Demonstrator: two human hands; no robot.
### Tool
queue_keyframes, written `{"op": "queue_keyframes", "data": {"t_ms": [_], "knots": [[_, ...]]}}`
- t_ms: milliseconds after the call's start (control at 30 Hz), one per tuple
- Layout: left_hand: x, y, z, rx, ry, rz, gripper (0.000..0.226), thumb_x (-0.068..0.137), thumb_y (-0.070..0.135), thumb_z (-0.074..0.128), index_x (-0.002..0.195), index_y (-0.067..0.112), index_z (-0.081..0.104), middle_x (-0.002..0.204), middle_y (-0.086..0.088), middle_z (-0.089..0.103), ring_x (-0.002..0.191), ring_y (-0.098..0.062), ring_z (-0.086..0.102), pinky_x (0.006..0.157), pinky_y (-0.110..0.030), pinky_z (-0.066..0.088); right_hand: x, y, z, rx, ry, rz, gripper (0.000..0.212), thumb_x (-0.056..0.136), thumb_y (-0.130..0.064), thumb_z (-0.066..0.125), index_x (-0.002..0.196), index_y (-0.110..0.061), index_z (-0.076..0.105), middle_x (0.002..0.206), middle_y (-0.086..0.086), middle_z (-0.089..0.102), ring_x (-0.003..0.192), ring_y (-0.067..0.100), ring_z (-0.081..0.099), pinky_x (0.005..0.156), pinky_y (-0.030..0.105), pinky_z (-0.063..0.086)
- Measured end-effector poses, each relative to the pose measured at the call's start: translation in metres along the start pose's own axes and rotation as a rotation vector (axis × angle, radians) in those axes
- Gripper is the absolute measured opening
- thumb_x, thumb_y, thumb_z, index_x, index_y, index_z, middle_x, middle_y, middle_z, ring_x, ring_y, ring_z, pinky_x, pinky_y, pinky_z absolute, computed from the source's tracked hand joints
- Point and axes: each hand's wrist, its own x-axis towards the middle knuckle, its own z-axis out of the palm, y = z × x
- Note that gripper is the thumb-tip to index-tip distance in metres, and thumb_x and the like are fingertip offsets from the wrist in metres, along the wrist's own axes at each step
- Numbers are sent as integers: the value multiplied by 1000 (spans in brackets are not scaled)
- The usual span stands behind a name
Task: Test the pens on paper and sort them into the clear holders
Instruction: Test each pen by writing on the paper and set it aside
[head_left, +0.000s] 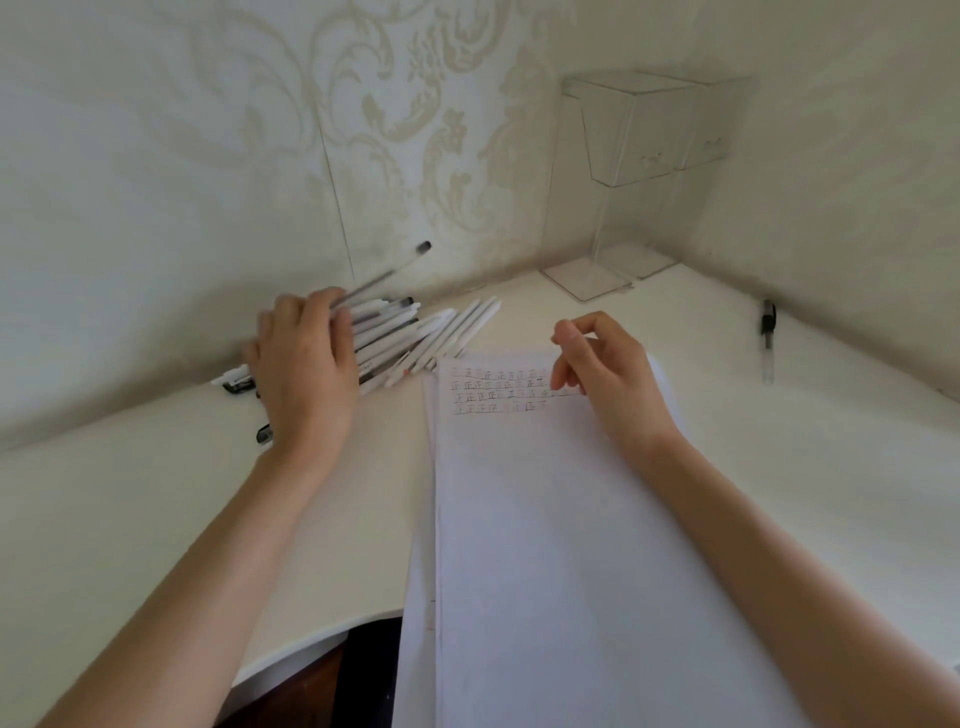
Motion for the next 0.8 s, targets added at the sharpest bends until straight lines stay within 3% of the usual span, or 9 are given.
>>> {"op": "queue_keyframes", "data": {"t_ms": [100, 167, 300, 400, 467, 567, 700, 800], "knots": [[-1, -11, 5, 177, -87, -150, 29, 88, 14, 53, 116, 12, 62, 105, -21, 53, 100, -40, 44, 82, -46, 33, -2, 2, 4, -90, -44, 14, 24, 95, -40, 49, 84, -19, 54, 63, -5, 62, 66, 11, 50, 70, 31, 41], [-1, -11, 5, 189, -92, -129, 36, 86, 11, 55, 123, 12, 57, 110, -22, 51, 102, -41, 42, 87, -48, 31, -2, 1, 4, -121, -53, 12, 25, 96, -40, 48, 83, -18, 54, 65, -4, 62, 65, 9, 49, 68, 27, 40], [-4, 16, 1, 36, -37, 157, 36, 86, 7, 54, 123, 6, 54, 109, -21, 52, 99, -39, 46, 88, -47, 36, 1, -1, -6, -229, 35, -3, 23, 96, -38, 48, 81, -21, 53, 74, 1, 65, 53, 0, 44, 54, 15, 33], [-20, 56, 7, -160, -320, 537, 35, 90, 20, 45, 122, 10, 53, 110, -14, 56, 97, -33, 54, 84, -41, 41, 13, 0, -31, -303, 218, 13, 18, 96, -25, 48, 84, -13, 54, 78, 7, 66, 51, 2, 43, 51, 16, 34], [-29, 80, 15, -162, -581, 713, 44, 91, 39, 37, 126, 18, 54, 122, -7, 56, 110, -27, 52, 94, -35, 37, 24, 6, -57, -414, 315, 82, 15, 93, -19, 47, 89, -8, 56, 83, 9, 65, 64, 12, 51, 59, 24, 41], [-39, 102, 24, -205, -811, 750, 63, 85, 59, 25, 135, 27, 46, 142, 4, 41, 130, -16, 35, 106, -25, 19, 33, 24, -103, -724, 475, 196, 19, 91, -20, 48, 100, -7, 59, 102, 12, 64, 98, 32, 54, 82, 37, 42], [-52, 104, 33, -243, -926, 702, 70, 81, 71, 18, 140, 37, 35, 148, 18, 26, 135, -2, 19, 105, -13, 3, 29, 47, -145, -1020, 619, 384, 42, 94, -36, 49, 117, -2, 57, 124, 22, 50, 116, 39, 43, 94, 41, 33], [-57, 103, 32, -302, -890, 679, 68, 82, 65, 15, 138, 34, 40, 147, 18, 28, 133, 1, 18, 102, -5, -3, 27, 64, -148, -1117, 480, 500, 51, 93, -45, 46, 119, -2, 55, 127, 19, 47, 119, 37, 39, 95, 41, 32]]}}
